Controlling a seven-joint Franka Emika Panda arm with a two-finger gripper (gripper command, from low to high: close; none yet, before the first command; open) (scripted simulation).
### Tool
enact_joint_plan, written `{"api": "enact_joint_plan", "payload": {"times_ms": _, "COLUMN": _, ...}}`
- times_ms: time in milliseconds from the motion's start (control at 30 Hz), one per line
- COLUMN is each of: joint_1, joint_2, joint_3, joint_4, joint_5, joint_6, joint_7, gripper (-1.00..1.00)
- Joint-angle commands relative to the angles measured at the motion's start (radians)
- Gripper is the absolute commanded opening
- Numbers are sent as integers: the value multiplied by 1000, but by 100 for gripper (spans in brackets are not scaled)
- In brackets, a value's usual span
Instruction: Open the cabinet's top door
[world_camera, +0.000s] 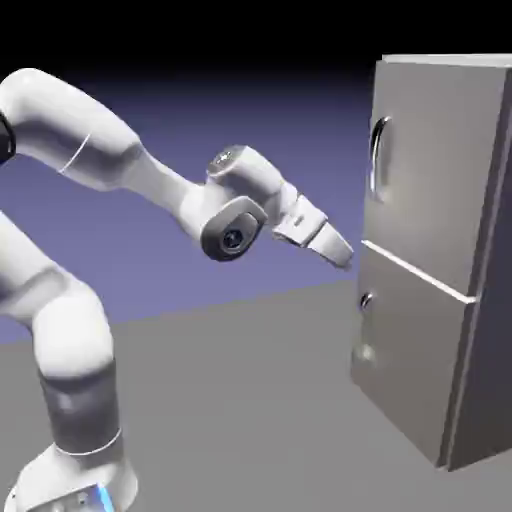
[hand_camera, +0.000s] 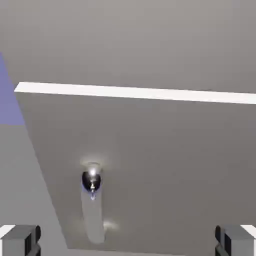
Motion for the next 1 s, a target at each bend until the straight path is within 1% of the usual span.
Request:
{"api": "enact_joint_plan", "payload": {"times_ms": 0, "joint_1": 34, "joint_2": 33, "joint_3": -36, "joint_4": 7, "joint_5": 43, "joint_6": -7, "joint_7": -24, "gripper": 0}}
{"api": "enact_joint_plan", "payload": {"times_ms": 967, "joint_1": 1020, "joint_2": 988, "joint_3": -1087, "joint_4": 202, "joint_5": 1299, "joint_6": -223, "joint_7": -720, "gripper": 0}}
